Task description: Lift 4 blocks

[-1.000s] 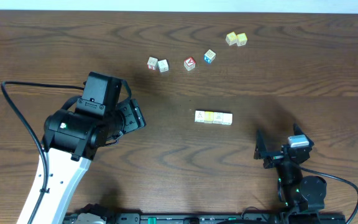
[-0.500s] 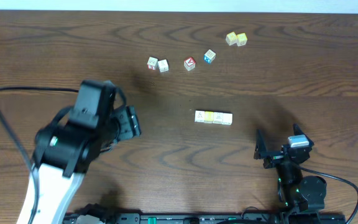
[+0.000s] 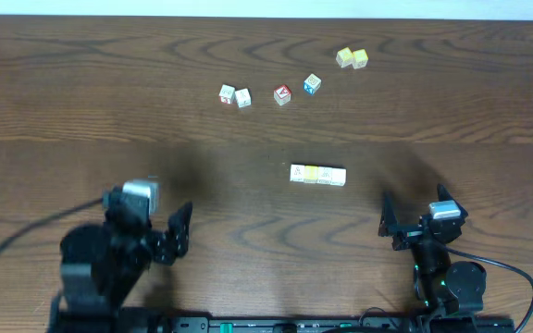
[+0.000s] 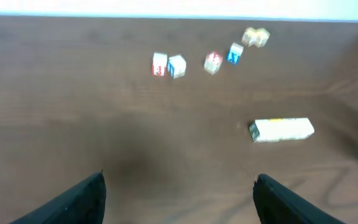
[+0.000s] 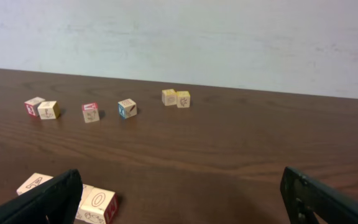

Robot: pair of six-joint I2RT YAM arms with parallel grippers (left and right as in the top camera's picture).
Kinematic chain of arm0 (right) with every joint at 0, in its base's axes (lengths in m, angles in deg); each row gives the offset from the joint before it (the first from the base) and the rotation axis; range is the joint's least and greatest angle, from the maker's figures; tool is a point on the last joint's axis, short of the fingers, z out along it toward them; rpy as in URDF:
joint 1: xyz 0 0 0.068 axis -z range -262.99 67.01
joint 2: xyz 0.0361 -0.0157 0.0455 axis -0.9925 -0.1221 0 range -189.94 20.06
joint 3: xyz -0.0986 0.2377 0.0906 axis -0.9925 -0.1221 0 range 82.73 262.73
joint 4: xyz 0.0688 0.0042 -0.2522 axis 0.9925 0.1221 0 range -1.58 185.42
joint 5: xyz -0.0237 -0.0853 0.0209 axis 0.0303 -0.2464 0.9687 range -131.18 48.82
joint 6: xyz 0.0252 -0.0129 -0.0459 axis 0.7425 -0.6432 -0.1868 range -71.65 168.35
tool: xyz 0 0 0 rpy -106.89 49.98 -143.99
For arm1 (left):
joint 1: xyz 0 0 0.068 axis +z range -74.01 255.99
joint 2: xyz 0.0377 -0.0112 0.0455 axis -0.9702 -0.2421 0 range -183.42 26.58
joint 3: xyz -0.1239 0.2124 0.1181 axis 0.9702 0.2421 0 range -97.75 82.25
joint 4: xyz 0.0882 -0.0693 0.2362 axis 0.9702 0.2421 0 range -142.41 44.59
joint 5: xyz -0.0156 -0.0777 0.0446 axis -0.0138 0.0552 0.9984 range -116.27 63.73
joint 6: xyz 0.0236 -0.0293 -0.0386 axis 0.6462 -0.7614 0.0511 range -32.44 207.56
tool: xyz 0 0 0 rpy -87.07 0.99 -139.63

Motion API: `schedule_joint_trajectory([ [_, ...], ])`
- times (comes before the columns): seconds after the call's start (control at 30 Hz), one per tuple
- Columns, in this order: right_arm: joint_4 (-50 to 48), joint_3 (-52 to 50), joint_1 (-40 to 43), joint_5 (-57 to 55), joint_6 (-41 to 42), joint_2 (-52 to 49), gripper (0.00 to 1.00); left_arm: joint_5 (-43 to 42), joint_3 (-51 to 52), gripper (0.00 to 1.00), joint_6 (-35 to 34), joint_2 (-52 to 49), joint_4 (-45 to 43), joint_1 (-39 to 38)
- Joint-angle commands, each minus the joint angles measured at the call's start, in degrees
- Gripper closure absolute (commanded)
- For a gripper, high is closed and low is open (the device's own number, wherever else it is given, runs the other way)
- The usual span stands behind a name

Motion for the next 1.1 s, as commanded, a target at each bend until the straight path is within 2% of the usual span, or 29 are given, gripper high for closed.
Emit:
schedule_joint_trajectory([
  [0.0, 0.2, -0.1, 0.7, -0.3, -0.7, 0.4, 0.01, 1.8, 2.5, 0.23, 2.6, 5.1, -0.9, 0.5],
  [0.1, 0.2, -0.1, 0.7, -0.3, -0.7, 0.4, 0.01, 4.8, 4.3, 0.23, 2.8, 8.4, -0.9, 1.1],
  [0.3, 0.2, -0.1, 0.7, -0.3, -0.7, 0.4, 0.01, 4.5, 9.2, 0.23, 4.0, 12.1, -3.3, 5.8],
  [0.67, 0.2, -0.1, 0.7, -0.3, -0.7, 0.4, 0.01, 1.1, 21.5, 0.23, 4.0, 20.5, -17.5, 6.3],
  [1.07, 0.2, -0.1, 0.7, -0.3, -0.7, 0.4, 0.01, 1.3, 28.9, 0.24, 4.0, 20.4, -30.4, 6.3],
])
